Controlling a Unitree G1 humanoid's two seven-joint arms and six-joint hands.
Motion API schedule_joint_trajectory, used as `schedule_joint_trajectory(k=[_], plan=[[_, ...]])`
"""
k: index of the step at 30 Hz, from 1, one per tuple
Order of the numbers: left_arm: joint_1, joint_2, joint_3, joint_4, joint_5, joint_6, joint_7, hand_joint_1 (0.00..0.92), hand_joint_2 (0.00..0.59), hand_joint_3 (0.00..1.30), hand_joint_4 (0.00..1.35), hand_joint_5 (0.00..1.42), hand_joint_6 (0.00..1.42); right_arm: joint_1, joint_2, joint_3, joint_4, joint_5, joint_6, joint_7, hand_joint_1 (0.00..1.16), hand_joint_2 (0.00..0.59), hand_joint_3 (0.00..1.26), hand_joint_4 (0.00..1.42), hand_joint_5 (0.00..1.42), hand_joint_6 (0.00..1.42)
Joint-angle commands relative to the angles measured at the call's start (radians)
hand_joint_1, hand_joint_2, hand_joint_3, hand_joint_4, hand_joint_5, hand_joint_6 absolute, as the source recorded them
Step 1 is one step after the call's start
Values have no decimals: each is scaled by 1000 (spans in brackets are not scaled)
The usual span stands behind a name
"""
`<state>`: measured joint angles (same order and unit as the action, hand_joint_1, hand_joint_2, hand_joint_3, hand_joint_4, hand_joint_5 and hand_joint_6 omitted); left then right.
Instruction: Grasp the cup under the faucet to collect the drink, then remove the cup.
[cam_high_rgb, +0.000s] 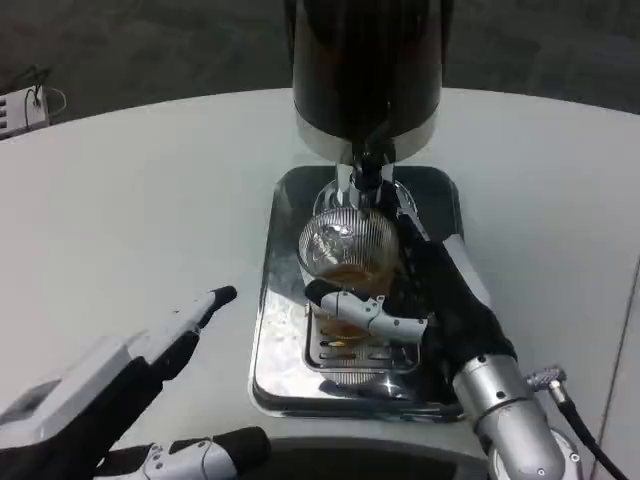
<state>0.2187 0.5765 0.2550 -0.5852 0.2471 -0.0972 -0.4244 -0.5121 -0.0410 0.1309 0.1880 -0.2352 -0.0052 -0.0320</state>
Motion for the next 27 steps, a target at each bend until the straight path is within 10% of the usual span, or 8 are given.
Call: schedule_joint_trajectory(k=[1, 27], plan=[[-6, 22, -8, 7, 4, 24, -22, 0, 62, 0, 0, 0, 38, -25, 24, 17, 36, -21, -31, -38, 848, 206, 0, 46, 126, 81], [-47, 51, -27, 50, -13, 53, -69, 0, 63, 0, 0, 0, 54, -20, 133, 34, 107, -98, -90, -308, 954, 214, 414, 563, 649, 492]])
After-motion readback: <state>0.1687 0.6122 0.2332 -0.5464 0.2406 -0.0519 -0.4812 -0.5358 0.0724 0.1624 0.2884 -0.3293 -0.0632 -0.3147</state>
